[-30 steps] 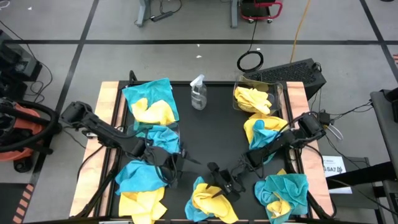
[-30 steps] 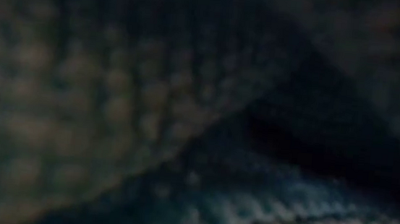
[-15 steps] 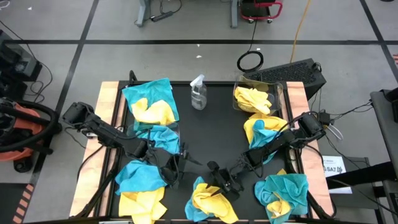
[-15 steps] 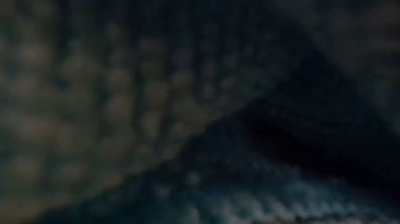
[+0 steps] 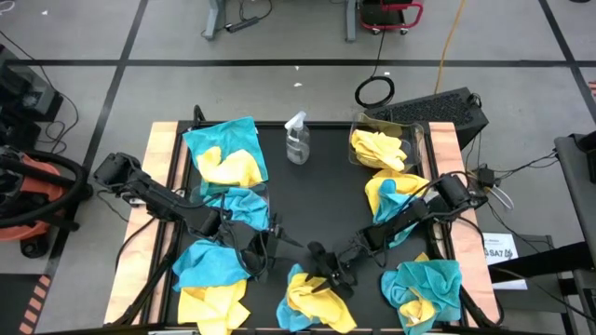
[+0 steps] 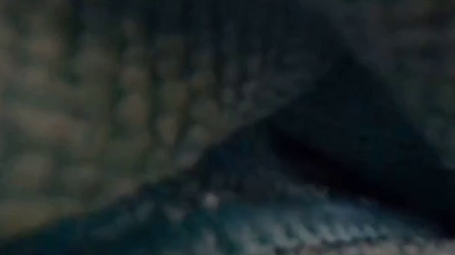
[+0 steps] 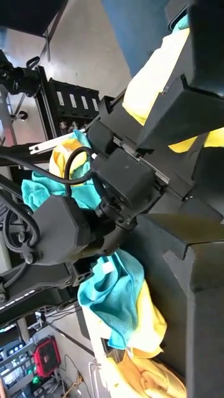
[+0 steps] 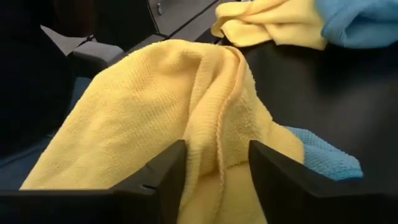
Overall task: Sort microfiber towel by color & place in baskets
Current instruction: Put the yellow towel into the top transparent bin
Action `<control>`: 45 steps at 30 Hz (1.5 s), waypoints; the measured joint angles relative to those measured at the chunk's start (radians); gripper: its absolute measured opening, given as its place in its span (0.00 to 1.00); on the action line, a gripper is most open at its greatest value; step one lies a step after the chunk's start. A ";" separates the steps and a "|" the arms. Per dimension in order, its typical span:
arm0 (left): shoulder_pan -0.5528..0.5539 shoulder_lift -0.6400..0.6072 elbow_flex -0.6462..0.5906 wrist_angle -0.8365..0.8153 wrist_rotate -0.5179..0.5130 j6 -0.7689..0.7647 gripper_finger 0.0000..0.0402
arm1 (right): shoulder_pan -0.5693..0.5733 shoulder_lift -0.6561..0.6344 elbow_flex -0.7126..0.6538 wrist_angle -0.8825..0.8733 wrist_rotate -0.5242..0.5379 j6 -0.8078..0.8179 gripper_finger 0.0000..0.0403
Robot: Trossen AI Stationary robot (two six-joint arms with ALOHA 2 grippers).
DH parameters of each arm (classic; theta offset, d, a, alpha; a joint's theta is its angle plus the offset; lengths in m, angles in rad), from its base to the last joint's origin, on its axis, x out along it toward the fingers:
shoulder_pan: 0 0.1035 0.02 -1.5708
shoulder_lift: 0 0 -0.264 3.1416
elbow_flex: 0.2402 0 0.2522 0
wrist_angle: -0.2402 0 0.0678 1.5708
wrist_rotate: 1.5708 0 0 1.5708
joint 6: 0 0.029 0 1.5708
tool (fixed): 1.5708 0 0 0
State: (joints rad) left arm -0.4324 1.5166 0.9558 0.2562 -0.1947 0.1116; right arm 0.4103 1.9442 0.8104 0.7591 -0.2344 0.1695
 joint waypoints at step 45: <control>0.000 0.000 0.000 -0.083 -0.001 -0.079 0.47 | -0.067 -0.915 0.000 -0.793 0.630 -0.448 0.00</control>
State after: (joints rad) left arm -0.4324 1.5169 0.9562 0.1734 -0.1959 0.0326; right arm 0.3430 1.0292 0.8104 -0.0343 0.3954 -0.2783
